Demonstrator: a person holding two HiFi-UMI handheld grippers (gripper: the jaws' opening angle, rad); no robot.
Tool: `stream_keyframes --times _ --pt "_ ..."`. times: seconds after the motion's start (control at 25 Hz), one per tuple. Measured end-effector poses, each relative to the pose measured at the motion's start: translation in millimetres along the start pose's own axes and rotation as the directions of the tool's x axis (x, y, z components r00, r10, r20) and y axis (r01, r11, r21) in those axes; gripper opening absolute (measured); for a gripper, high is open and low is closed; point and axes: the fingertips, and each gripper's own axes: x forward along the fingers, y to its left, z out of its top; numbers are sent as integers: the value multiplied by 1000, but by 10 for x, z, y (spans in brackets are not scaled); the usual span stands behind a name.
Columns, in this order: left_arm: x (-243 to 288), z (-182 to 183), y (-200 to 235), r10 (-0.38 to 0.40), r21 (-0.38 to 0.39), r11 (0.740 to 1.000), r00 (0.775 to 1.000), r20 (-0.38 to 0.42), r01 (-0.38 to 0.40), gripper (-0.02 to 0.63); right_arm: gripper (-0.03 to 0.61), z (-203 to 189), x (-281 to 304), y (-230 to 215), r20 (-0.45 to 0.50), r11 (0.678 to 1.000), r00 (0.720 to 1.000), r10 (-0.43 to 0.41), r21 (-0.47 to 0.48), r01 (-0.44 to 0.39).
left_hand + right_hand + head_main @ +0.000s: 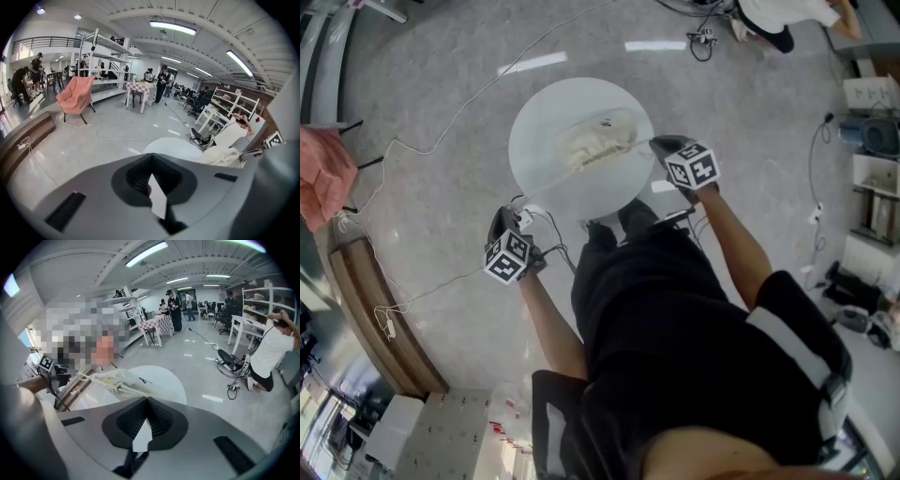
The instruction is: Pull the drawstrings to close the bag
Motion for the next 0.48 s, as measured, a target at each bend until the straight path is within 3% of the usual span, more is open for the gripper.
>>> stream_keyframes --times 0.28,0.48 --pt "10 -10 70 18 -22 1000 1000 -6 -18 0 -3 8 10 -11 -3 1000 1000 -6 17 6" --pt "-23 -55 37 5 4 1000 1000 -16 -5 0 -3 -9 2 80 5 1000 1000 8 26 -8"
